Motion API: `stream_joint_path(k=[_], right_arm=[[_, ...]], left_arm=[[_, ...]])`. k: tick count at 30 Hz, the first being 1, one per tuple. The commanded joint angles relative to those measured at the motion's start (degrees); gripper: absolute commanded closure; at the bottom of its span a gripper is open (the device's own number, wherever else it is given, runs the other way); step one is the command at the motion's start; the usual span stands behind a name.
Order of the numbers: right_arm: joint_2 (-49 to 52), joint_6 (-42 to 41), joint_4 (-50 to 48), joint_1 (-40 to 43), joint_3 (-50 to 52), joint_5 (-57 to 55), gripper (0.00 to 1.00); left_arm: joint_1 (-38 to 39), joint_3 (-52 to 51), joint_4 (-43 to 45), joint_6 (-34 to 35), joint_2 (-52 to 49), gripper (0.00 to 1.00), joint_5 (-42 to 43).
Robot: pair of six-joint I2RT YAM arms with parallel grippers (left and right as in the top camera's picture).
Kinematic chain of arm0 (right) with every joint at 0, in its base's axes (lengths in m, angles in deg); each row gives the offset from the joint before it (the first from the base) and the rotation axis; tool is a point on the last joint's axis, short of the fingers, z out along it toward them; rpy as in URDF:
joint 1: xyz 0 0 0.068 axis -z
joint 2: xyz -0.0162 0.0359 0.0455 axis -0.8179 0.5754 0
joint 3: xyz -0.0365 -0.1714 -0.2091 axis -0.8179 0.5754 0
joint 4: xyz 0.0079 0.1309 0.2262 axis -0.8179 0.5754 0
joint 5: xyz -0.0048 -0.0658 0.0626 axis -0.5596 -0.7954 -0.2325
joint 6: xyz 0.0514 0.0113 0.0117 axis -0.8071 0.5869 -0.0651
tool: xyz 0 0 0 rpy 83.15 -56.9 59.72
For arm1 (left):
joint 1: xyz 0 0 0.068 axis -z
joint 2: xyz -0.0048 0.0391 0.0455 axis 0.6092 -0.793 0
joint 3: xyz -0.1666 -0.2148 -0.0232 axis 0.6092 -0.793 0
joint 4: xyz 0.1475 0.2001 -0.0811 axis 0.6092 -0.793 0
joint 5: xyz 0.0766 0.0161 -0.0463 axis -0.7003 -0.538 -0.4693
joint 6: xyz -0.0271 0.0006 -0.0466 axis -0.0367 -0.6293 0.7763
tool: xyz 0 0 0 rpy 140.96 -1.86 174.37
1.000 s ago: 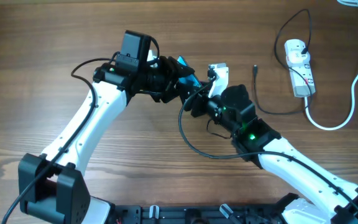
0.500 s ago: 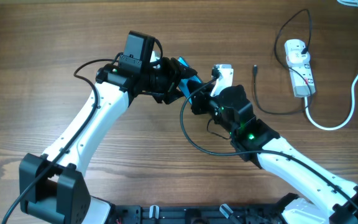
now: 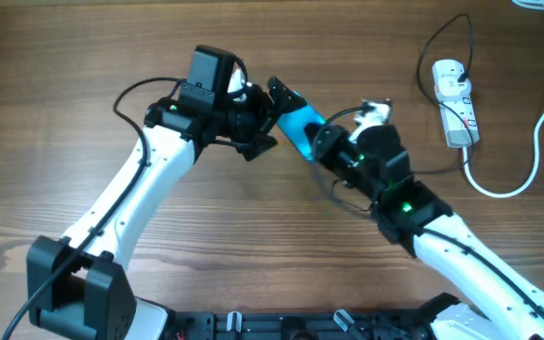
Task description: Plug charger to phone and switch on socket
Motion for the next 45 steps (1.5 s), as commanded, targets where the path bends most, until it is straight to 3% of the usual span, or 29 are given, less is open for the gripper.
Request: stream_joint_path(k=[1, 4, 7, 9, 11, 14, 16, 20, 21, 23, 26, 28, 31, 38, 45], right_arm=[[-0.42, -24.17, 2.86, 4.42, -0.61, 8.0, 0.95], [1.36, -36.7, 0.87, 4.94, -0.61, 14.51, 0.95], [2.62, -40.46, -6.82, 4.94, -0.61, 14.25, 0.95], [4.59, -41.92, -13.0, 4.87, -0.61, 14.82, 0.95], [6.69, -42.14, -15.82, 4.87, -0.61, 17.4, 0.95], [7.45, -46.27, -15.93, 4.87, -0.61, 20.09, 0.96], [7.45, -48.0, -16.02, 4.87, -0.61, 21.05, 0.95], [7.45, -50.93, -20.26, 4.87, -0.61, 21.99, 0.96], [7.45, -50.95, -22.47, 4.87, -0.61, 22.25, 0.96], [7.45, -50.95, -23.91, 4.57, -0.61, 22.38, 0.96], [7.45, -50.95, -25.11, 4.17, -0.61, 22.36, 0.96], [7.45, -50.95, -25.14, 4.17, -0.61, 22.36, 0.95], [7.45, -50.93, -25.97, 4.17, -0.61, 22.36, 0.96], [7.45, -50.95, -26.01, 4.17, -0.61, 22.36, 0.96], [7.45, -50.97, -26.01, 4.17, -0.61, 22.14, 0.95]], left_arm=[[-1.4, 0.11, -0.57, -6.71, 3.85, 0.0, -7.37], [0.7, 0.11, -0.44, -4.9, 4.11, 0.0, -8.09], [2.62, 0.11, -0.33, -3.96, 4.11, 0.0, -8.94], [2.62, 0.11, -0.44, 2.29, 4.11, 0.02, -8.41], [2.62, 0.11, 0.28, 7.41, 4.11, 0.18, -8.28], [2.6, 0.11, 5.4, 11.74, 4.11, 0.25, -8.26], [2.6, 0.11, 6.8, 16.94, 4.11, 0.36, -8.24], [2.62, 0.11, 6.82, 19.37, 4.11, 0.4, -8.26], [2.62, 0.11, 6.84, 19.65, 4.11, 0.51, -8.26], [2.62, 0.11, 7.8, 20.0, 4.11, 0.56, -8.24], [2.54, 0.11, 7.91, 20.46, 4.11, 0.86, -8.28], [0.98, 0.11, 8.11, 20.83, 4.11, 0.89, -8.31], [-1.66, 0.11, 8.11, 20.81, 4.11, 0.88, -8.28], [-1.92, 0.07, 7.82, 19.06, 4.09, 0.62, -10.25], [-0.63, 0.07, 8.17, 19.37, 4.11, 0.69, -9.77]])
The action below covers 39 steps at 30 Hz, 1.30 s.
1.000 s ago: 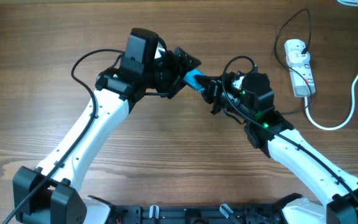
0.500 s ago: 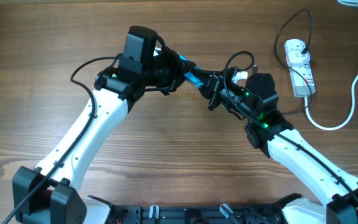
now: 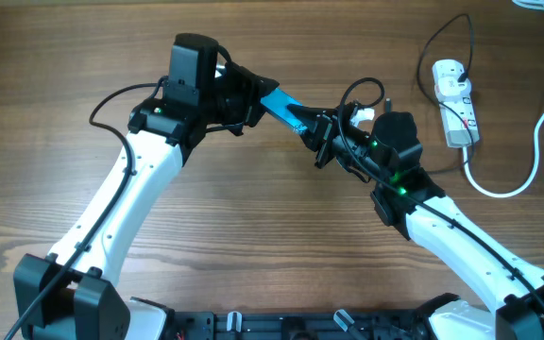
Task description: Plug charger to phone and switch on socket
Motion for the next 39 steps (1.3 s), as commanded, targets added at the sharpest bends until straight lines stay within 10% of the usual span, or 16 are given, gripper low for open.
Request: stream_joint_path(k=[1, 11, 16, 19, 23, 29, 35, 39], right_arm=[[-0.24, 0.59, -0.76, -0.24, -0.74, 0.92, 0.95], [-0.24, 0.81, -0.66, -0.24, -0.74, 1.07, 0.95], [-0.24, 2.12, 6.12, -0.24, -0.74, 6.6, 0.61], [-0.24, 16.48, 19.04, -0.09, -0.72, 3.13, 0.46], [-0.55, 55.78, 22.97, 0.31, -0.76, -11.28, 0.02], [-0.39, 86.07, 57.31, 9.38, -16.61, -36.22, 0.01], [15.82, 98.44, 53.18, 16.28, -22.6, -39.67, 0.01], [30.86, 99.76, 53.48, 16.65, -32.0, -41.09, 0.19]], left_arm=[[1.73, 0.11, 0.48, -0.61, 0.94, 0.69, 0.26], [2.27, 0.11, 0.63, -0.52, 0.96, 0.96, -1.31], [-1.49, 0.11, 0.61, -2.67, 0.96, 0.96, -2.4], [-2.58, 0.11, 0.63, -9.05, 0.96, 0.96, -3.78], [-5.6, 0.11, -0.22, -21.22, 0.94, 0.96, 7.56], [-8.76, 0.11, -6.56, -28.13, -0.35, 0.96, 21.79], [-6.23, 0.11, -8.85, -29.29, -2.51, 0.96, 21.75], [-5.88, 0.11, -9.11, -29.24, -2.51, 0.96, 21.77]])
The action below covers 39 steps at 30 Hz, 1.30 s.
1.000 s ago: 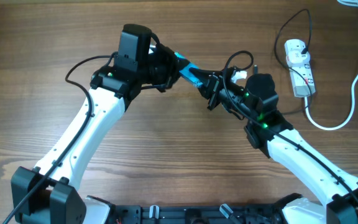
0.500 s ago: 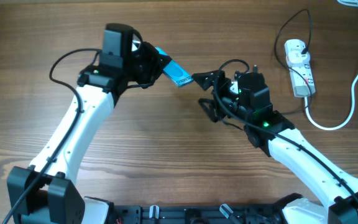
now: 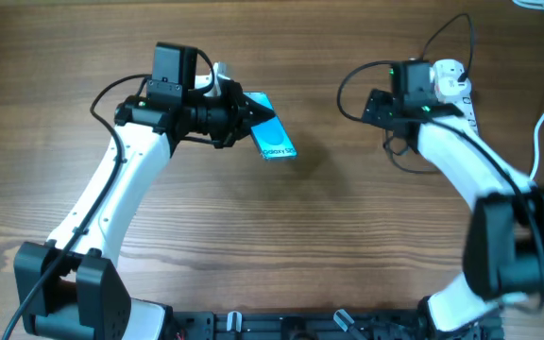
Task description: Plug charger to phone and switch on socket
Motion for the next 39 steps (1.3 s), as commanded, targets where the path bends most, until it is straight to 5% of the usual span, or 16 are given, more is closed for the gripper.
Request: stream_joint_path(k=[1, 9, 12, 15, 20, 26, 32, 35, 39], right_arm=[[6.62, 2.19, -0.46, 0.2, -5.6, -1.99, 0.21], [15.69, 2.19, -1.38, 0.5, -5.64, 2.78, 0.47], [18.12, 2.29, -0.76, 1.86, -5.57, 5.05, 0.66], [19.15, 2.27, 0.9, 3.85, -5.53, 8.15, 0.95], [16.46, 7.61, 3.39, 4.15, -5.66, 23.98, 0.95], [-6.8, 22.45, 18.95, 4.24, -5.66, 54.34, 0.95], [-18.51, 41.62, 38.84, 4.2, -4.85, 85.07, 0.95], [-18.36, 42.77, 34.05, 4.17, 0.44, 91.78, 0.96], [-18.34, 36.74, 19.52, -0.7, 5.9, 100.72, 0.95]], left_arm=[[-0.07, 1.14, 0.2, -1.36, -0.13, 0.96, 1.97], [-0.07, 1.14, 0.15, -1.36, -0.13, 0.95, 1.33], [-0.07, 1.14, -0.04, -1.33, -0.13, 0.95, 1.36], [-0.07, 1.14, -0.76, -1.33, -0.13, 0.96, 1.36], [-0.07, 1.14, -0.61, -1.57, -0.13, 0.96, 1.31], [-2.6, 1.14, 4.24, -9.22, -0.13, 0.96, 2.21], [-4.72, 1.14, 23.12, -13.53, -0.13, 0.96, 17.7], [-4.57, 1.14, 32.81, -9.9, -0.11, 0.96, 21.73], [-4.57, 1.14, 33.33, -8.11, -0.11, 0.96, 21.94]])
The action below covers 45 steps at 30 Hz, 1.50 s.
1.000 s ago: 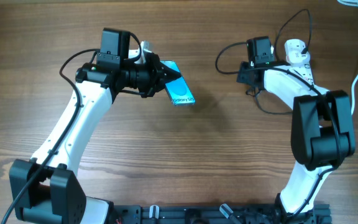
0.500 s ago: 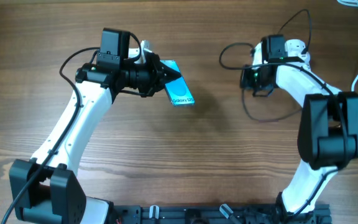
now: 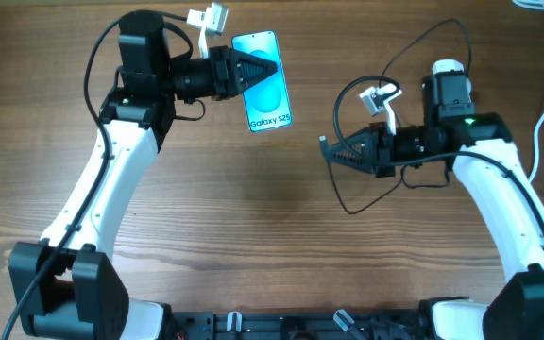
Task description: Plug charger to phone and switch on socket
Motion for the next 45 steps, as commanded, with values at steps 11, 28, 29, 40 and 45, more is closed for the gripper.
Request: stream_joint_path(k=[11, 28, 29, 40, 45], right_arm=[[0.7, -39.5, -39.17, -13.7, 2.32, -1.22, 0.96], [1.2, -52.76, -47.28, -13.68, 2.34, -8.7, 0.96], [1.2, -52.83, -48.04, -13.68, 2.34, -7.39, 0.96], [1.2, -54.38, -50.56, -13.68, 2.34, -6.51, 0.96], [1.2, -55.15, -51.1, -13.18, 2.34, -6.73, 0.95]], left_arm=[[0.44, 0.92, 1.68, 2.71, 0.26, 0.96, 2.47], [-1.44, 0.92, 9.07, 6.19, 0.26, 0.96, 0.26], [-1.44, 0.92, 9.09, 6.19, 0.26, 0.95, 0.26], [-1.44, 0.92, 9.05, 6.16, 0.26, 0.96, 0.28], [-1.44, 0.92, 9.03, 6.19, 0.26, 0.96, 0.33]])
